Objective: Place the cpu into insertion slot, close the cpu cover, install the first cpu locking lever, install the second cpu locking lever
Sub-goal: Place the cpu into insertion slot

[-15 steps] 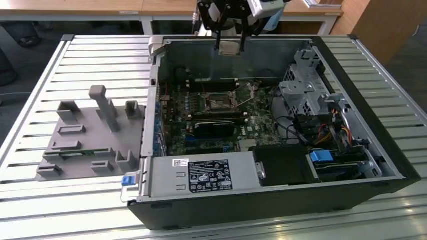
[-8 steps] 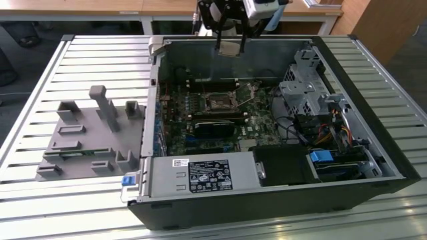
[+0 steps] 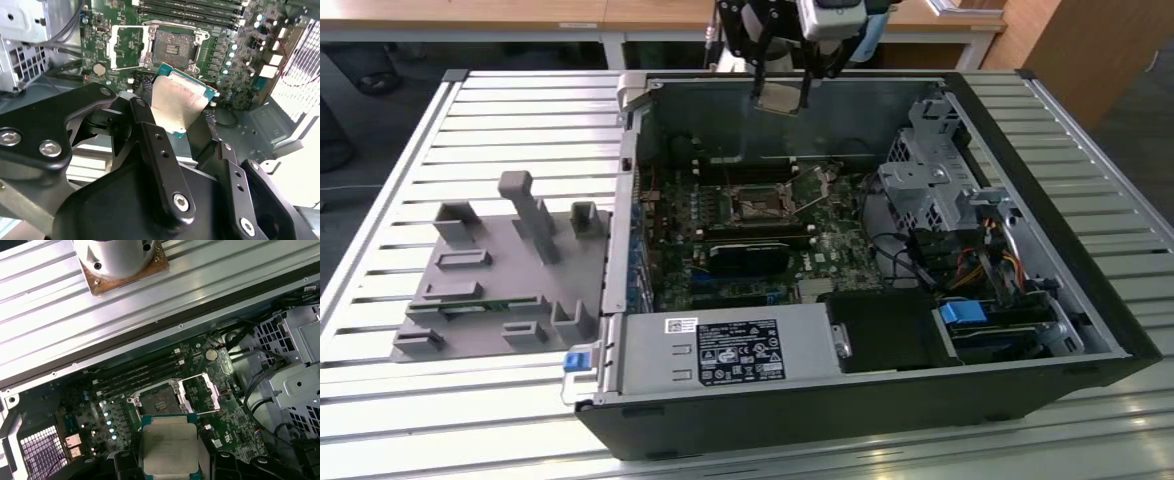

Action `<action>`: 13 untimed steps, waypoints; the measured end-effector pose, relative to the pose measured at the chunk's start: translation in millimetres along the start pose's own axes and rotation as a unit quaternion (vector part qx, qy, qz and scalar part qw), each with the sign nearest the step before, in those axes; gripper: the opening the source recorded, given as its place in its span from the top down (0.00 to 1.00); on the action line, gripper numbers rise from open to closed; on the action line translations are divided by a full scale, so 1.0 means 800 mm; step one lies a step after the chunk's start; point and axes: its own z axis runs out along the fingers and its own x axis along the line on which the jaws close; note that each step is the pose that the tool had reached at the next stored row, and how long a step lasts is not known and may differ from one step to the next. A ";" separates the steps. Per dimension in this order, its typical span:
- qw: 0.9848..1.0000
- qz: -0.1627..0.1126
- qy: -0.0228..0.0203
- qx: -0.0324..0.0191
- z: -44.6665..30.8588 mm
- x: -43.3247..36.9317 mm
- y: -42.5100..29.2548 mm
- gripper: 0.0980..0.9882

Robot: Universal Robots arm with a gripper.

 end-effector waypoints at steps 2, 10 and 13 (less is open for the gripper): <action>1.000 0.013 -0.001 0.000 0.0003 0.000 0.0000 0.52; 0.998 0.056 -0.005 -0.001 0.0009 0.001 0.0001 0.52; 0.998 0.070 -0.006 -0.001 0.0011 0.001 0.0001 0.52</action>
